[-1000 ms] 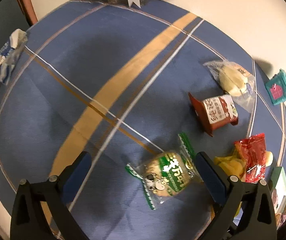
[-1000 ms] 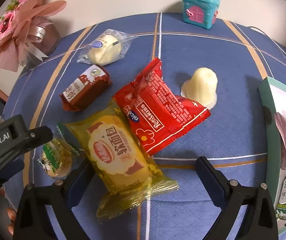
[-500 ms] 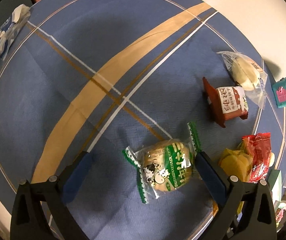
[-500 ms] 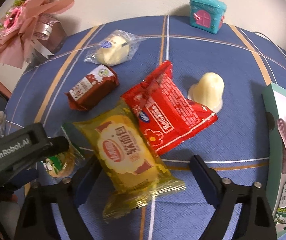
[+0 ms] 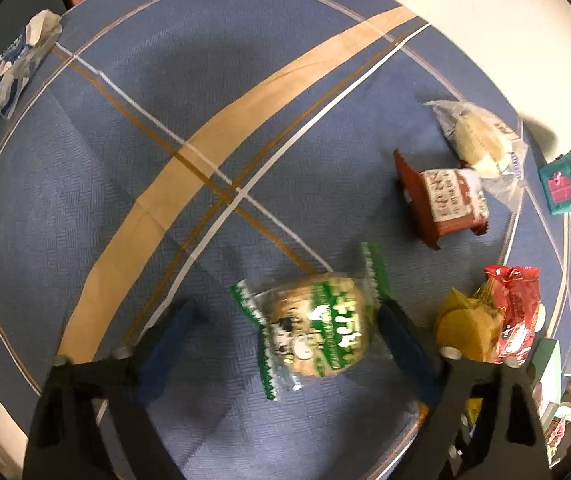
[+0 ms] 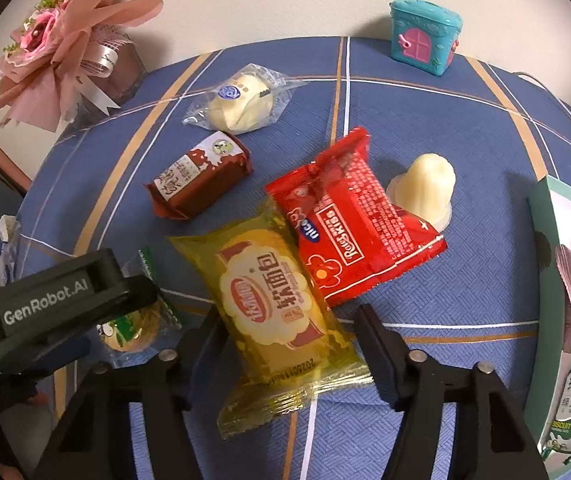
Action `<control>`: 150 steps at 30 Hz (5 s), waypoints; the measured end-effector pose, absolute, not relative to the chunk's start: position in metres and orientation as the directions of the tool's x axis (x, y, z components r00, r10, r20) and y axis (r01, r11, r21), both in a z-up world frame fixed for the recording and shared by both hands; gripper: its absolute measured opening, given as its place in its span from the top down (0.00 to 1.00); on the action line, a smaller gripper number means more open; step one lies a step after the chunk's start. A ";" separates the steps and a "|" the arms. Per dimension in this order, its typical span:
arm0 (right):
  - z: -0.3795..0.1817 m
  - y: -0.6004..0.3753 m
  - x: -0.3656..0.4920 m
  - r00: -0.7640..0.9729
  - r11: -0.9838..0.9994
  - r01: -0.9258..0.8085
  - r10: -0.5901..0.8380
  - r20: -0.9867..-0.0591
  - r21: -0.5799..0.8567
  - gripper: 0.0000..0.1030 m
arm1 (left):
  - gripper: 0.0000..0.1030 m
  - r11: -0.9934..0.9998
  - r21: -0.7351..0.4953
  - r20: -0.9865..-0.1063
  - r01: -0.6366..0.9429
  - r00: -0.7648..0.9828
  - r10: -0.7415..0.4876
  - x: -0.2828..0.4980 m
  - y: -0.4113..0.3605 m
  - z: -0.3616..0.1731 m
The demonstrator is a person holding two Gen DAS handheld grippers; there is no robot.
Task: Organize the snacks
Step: 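Lift yellow packet with right tool toward tray while left tool carries cow-print cake, then lower and release yellow packet into tray while left tool drops cow-print cake there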
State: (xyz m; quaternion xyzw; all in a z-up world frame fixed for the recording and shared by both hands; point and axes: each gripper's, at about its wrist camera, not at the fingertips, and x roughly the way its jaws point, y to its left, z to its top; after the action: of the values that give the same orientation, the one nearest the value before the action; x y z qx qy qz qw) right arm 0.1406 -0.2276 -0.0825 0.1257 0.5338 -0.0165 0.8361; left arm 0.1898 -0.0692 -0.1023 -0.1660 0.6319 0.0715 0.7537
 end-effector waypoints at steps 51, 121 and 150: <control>0.019 -0.298 0.089 0.573 0.933 0.227 0.104 -0.813 0.280 0.59 | 0.48 0.921 -0.314 -0.866 -0.232 0.468 -0.177 0.143 -0.084 0.031; -0.030 -0.559 -0.002 0.427 0.603 0.755 -0.152 -0.891 0.259 0.58 | 0.47 0.869 -0.196 -0.912 0.454 0.241 -0.332 0.070 -0.422 -0.015; -0.023 -0.561 -0.004 0.424 0.600 0.759 -0.161 -0.891 0.253 0.35 | 0.41 0.869 -0.191 -0.919 0.456 0.228 -0.321 0.067 -0.425 -0.010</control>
State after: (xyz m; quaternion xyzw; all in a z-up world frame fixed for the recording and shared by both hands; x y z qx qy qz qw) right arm -0.0041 -0.5608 -0.0227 0.3344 0.4474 -0.2967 0.7746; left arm 0.0671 -0.4249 -0.0102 0.0594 0.5694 -0.2489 0.7813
